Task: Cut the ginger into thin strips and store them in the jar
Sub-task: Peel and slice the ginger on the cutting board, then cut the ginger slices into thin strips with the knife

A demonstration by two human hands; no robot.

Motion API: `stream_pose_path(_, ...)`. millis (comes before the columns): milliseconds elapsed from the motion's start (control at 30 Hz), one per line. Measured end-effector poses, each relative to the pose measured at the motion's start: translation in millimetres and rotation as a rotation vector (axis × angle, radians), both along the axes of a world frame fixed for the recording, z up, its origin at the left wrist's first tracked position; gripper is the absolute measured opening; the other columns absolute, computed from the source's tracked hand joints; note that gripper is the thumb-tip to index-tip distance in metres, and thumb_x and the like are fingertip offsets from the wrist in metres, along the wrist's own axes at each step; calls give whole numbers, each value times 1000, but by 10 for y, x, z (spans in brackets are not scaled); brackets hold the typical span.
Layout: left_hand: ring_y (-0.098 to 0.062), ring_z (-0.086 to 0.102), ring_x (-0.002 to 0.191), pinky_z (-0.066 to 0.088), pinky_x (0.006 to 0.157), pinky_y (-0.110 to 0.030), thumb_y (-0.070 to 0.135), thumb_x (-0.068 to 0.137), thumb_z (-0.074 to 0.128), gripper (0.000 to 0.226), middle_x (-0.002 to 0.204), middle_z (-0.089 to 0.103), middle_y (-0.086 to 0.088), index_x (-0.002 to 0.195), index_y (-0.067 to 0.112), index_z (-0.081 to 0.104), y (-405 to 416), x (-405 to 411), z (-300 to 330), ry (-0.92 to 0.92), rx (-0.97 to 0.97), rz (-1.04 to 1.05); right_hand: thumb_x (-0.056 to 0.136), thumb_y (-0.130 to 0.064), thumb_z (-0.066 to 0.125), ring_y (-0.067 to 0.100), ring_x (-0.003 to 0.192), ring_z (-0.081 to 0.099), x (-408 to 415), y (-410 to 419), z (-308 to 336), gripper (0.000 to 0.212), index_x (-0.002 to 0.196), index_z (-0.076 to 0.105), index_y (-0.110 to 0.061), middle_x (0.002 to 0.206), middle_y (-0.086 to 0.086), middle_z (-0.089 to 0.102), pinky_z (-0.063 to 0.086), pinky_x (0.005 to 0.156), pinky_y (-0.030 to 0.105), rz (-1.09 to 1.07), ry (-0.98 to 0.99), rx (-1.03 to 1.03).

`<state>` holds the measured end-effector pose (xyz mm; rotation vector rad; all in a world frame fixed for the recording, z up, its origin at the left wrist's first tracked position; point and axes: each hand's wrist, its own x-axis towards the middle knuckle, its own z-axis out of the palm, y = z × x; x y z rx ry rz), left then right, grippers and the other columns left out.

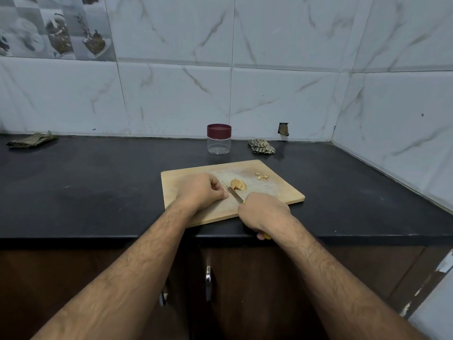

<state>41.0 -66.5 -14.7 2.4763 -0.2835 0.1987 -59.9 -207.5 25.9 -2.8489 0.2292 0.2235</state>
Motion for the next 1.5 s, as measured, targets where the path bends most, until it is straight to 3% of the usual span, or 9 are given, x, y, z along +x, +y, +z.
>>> stream_pose_path(100, -7, 62, 83, 49, 70, -28, 34, 80, 76, 13, 79, 68, 14, 73, 24, 71, -39, 2, 18, -16, 50, 37, 98, -25, 36, 14, 44, 60, -4, -35, -7, 23, 81, 49, -17, 77, -1, 65, 44, 51, 24, -7, -12, 5)
stream_pose_path(267, -5, 64, 83, 55, 76, -33, 26, 78, 74, 10, 79, 70, 16, 68, 25, 71, -17, 6, 3, -39, -38, 30, 96, -21, 36, 15, 44, 60, 21, -160, 22, 20, 81, 49, -18, 74, 0, 65, 46, 53, 25, -33, -79, 55)
stream_pose_path(433, -3, 63, 81, 48, 67, -22, 18, 78, 72, 9, 77, 70, 14, 70, 23, 72, 51, 4, -35, -98, -104, 30, 91, -20, 38, 15, 34, 58, 225, -551, 26, 21, 85, 57, -14, 52, 0, 62, 45, 53, 24, -161, -187, 97)
stream_pose_path(667, 4, 61, 87, 44, 75, -15, 15, 80, 78, 8, 83, 71, 15, 74, 21, 75, 237, 71, -33, -35, -203, -61, 93, -31, 42, 27, 83, 67, 484, -1010, -157, 23, 102, 61, -21, 93, 3, 67, 54, 73, 34, -260, -354, 59)
stream_pose_path(867, -2, 62, 89, 47, 77, -15, 14, 81, 78, 3, 89, 72, 9, 83, 13, 77, 315, 140, 37, -8, -198, -63, 94, -26, 45, 26, 87, 53, 513, -932, -230, 13, 98, 55, -19, 93, 1, 56, 41, 69, 32, -244, -382, 87)
stream_pose_path(1033, -3, 64, 88, 51, 81, -23, 13, 81, 75, 3, 86, 72, 10, 79, 15, 77, 240, 154, 10, -64, -197, -55, 86, -20, 45, 28, 85, 60, 517, -932, -256, 18, 97, 59, -15, 91, 6, 66, 44, 65, 31, -266, -328, 151)
stream_pose_path(1133, -6, 66, 84, 53, 78, -25, 15, 82, 73, 6, 83, 73, 9, 79, 19, 75, 32, 137, 43, -119, -231, -52, 81, -15, 45, 31, 82, 62, 517, -961, -245, 13, 85, 57, -12, 82, 8, 66, 46, 63, 31, -280, -324, 209)
stream_pose_path(1267, -5, 66, 77, 52, 72, -23, 19, 83, 75, 3, 79, 73, 9, 81, 21, 75, -373, 183, 159, -152, -223, -98, 83, -9, 42, 21, 64, 60, 500, -1002, -220, 11, 85, 53, -10, 38, 0, 57, 40, 55, 30, -297, -282, 290)
stream_pose_path(1500, -5, 61, 78, 50, 73, -25, 20, 81, 78, 11, 80, 68, 12, 81, 29, 72, -891, 377, 242, -107, -13, -163, 91, -15, 36, 16, 54, 61, 529, -1049, -268, 22, 103, 54, -10, 37, -3, 56, 38, 54, 30, -318, -306, 368)
